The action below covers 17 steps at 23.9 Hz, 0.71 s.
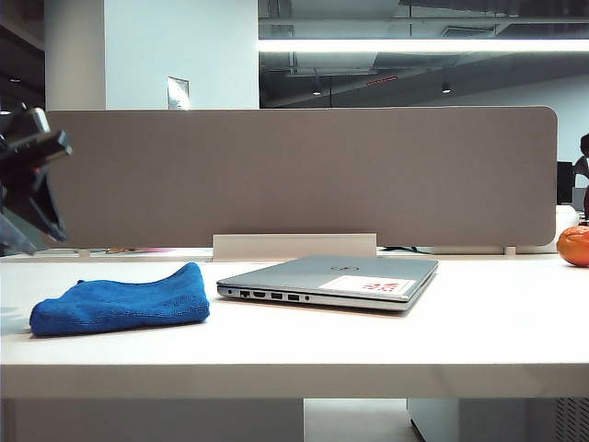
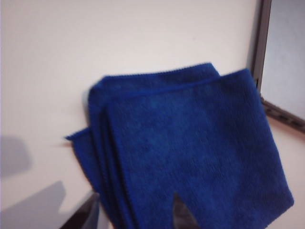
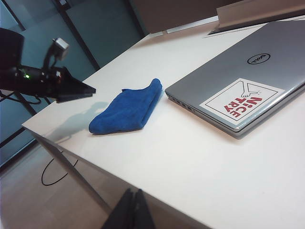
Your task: Pick up the blue rag and put it over the laptop.
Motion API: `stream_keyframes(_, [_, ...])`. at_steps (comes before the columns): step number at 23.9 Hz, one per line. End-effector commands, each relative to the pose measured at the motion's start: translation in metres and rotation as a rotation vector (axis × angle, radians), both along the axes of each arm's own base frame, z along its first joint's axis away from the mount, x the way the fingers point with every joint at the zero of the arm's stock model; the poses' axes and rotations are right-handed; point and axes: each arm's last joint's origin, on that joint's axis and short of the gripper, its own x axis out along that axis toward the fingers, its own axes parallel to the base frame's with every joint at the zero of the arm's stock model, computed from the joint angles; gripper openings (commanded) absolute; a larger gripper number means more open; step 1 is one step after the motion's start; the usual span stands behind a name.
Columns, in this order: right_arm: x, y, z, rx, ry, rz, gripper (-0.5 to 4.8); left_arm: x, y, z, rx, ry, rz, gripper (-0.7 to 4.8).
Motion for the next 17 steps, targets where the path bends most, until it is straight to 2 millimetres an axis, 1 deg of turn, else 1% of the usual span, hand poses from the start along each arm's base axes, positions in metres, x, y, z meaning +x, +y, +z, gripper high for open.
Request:
stream_keyframes(1, [0.0, 0.0, -0.001, -0.002, -0.01, -0.002, 0.0, 0.005, -0.01, -0.008, -0.007, 0.023, -0.043, 1.89])
stream_keyframes(3, [0.0, 0.0, -0.001, -0.002, -0.01, -0.002, 0.0, 0.007, -0.017, -0.015, -0.005, 0.043, -0.069, 1.92])
stream_keyframes(4, [0.0, 0.0, -0.001, -0.002, -0.01, -0.002, 0.0, 0.008, -0.019, -0.017, -0.004, 0.05, -0.076, 2.06])
stream_keyframes(5, [0.0, 0.0, -0.001, -0.002, -0.01, -0.002, 0.0, 0.009, -0.02, -0.02, -0.004, 0.057, -0.078, 2.35])
stream_keyframes(6, [0.0, 0.0, -0.001, -0.002, -0.01, -0.002, 0.0, 0.009, -0.02, -0.021, -0.004, 0.063, -0.079, 2.48])
stream_keyframes(17, [0.0, 0.0, -0.001, -0.002, -0.009, -0.002, 0.0, 0.007, -0.018, -0.027, 0.061, 0.114, -0.022, 2.47])
